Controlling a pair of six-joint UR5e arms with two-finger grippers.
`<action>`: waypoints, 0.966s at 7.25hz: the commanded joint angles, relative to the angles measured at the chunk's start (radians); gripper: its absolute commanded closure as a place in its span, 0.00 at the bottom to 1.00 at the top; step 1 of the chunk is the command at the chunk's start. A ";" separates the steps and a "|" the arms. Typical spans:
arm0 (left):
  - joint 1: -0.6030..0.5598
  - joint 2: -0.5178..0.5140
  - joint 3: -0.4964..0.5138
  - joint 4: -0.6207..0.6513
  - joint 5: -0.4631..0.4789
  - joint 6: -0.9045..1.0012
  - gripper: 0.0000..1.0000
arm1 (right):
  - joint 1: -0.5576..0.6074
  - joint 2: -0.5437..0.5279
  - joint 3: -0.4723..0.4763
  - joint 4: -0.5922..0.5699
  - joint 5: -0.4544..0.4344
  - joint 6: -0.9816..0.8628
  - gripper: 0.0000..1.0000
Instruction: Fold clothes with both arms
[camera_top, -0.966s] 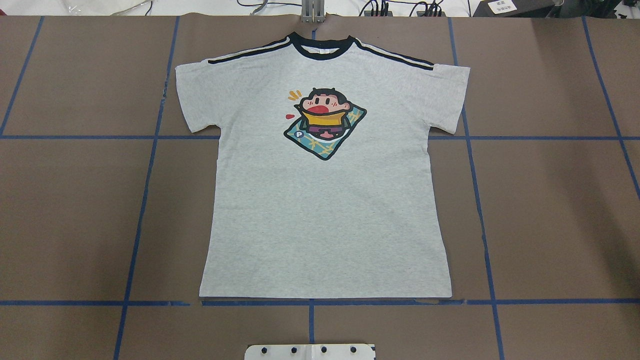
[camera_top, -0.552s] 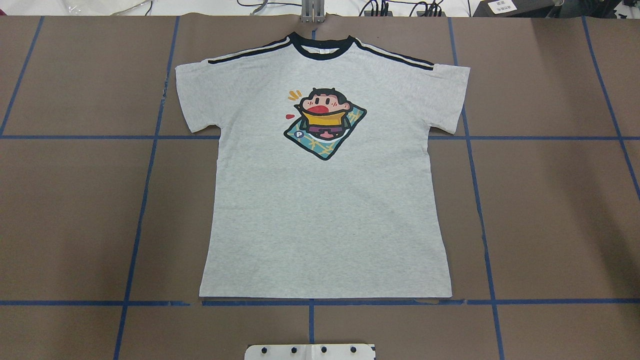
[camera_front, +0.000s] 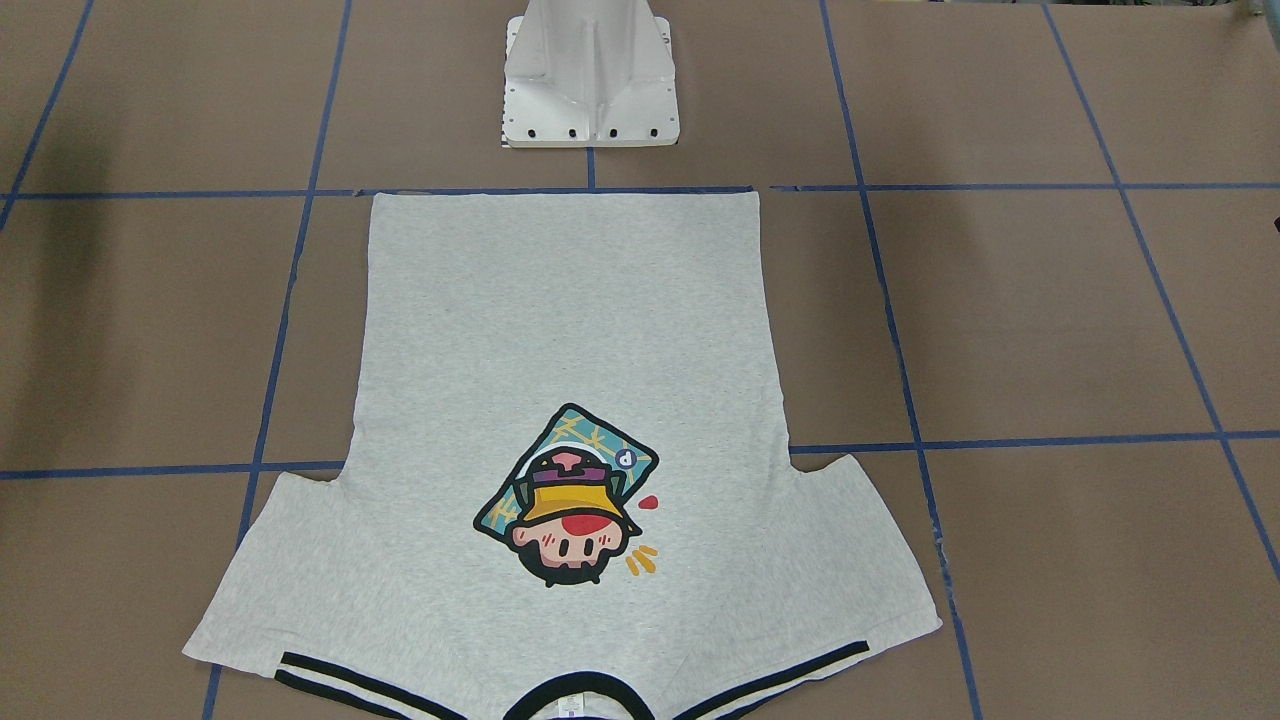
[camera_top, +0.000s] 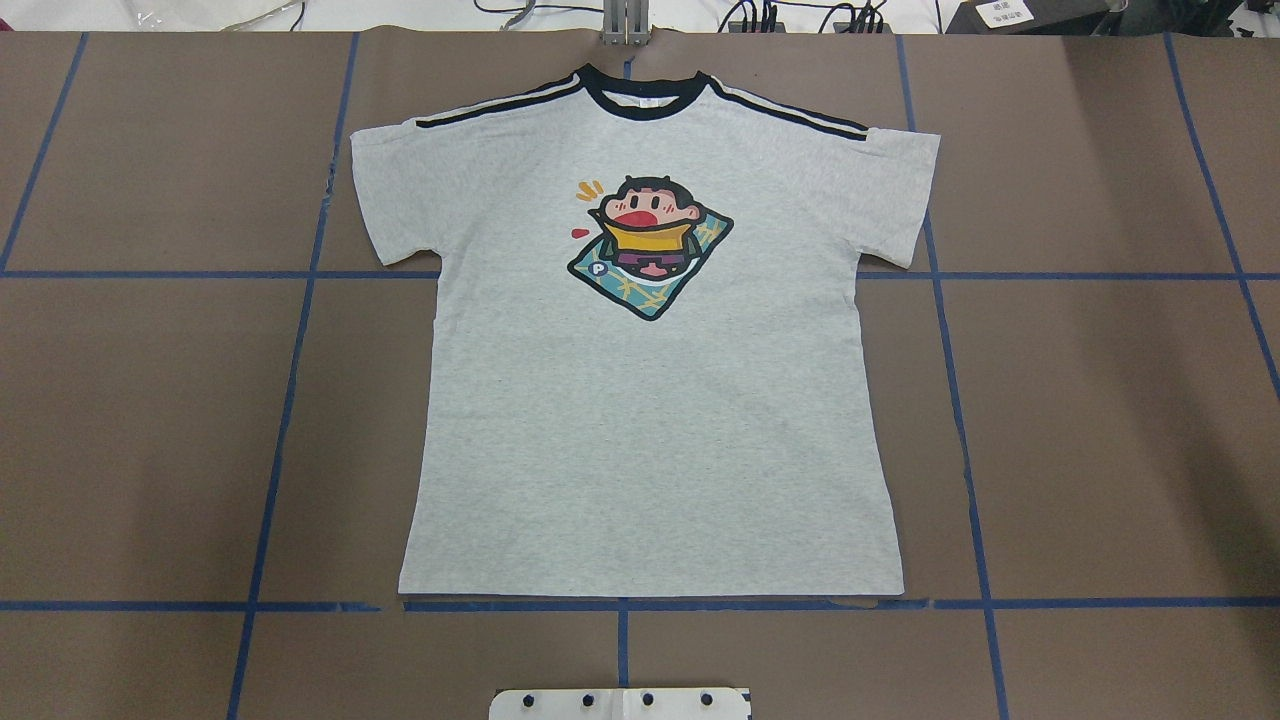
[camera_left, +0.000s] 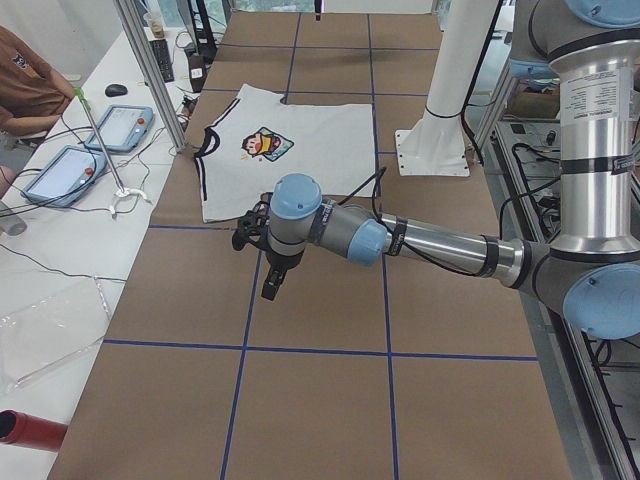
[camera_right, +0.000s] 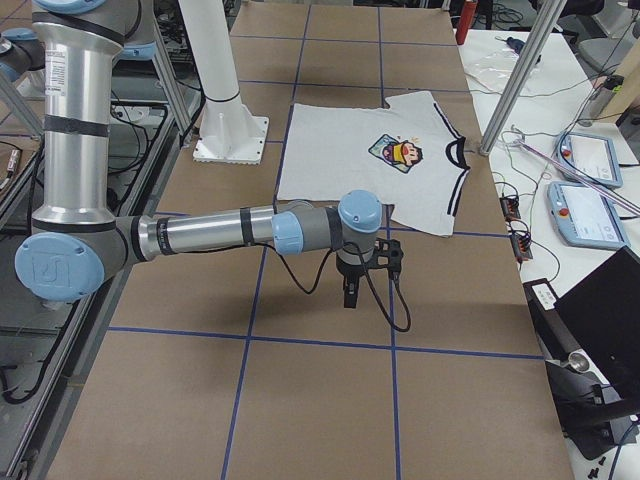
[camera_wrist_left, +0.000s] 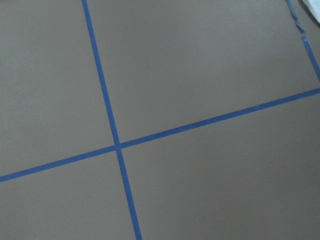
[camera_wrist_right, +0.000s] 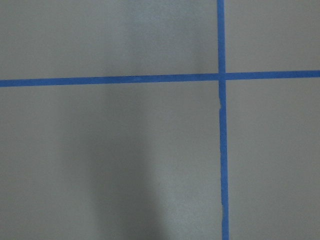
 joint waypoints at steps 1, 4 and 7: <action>0.002 -0.001 -0.002 -0.001 -0.015 0.001 0.00 | -0.047 0.080 -0.050 0.035 0.002 0.021 0.00; 0.002 -0.004 -0.002 -0.003 -0.015 0.000 0.00 | -0.109 0.362 -0.339 0.195 0.001 0.122 0.00; 0.003 -0.007 0.000 -0.043 -0.013 -0.004 0.00 | -0.166 0.553 -0.620 0.494 -0.033 0.266 0.03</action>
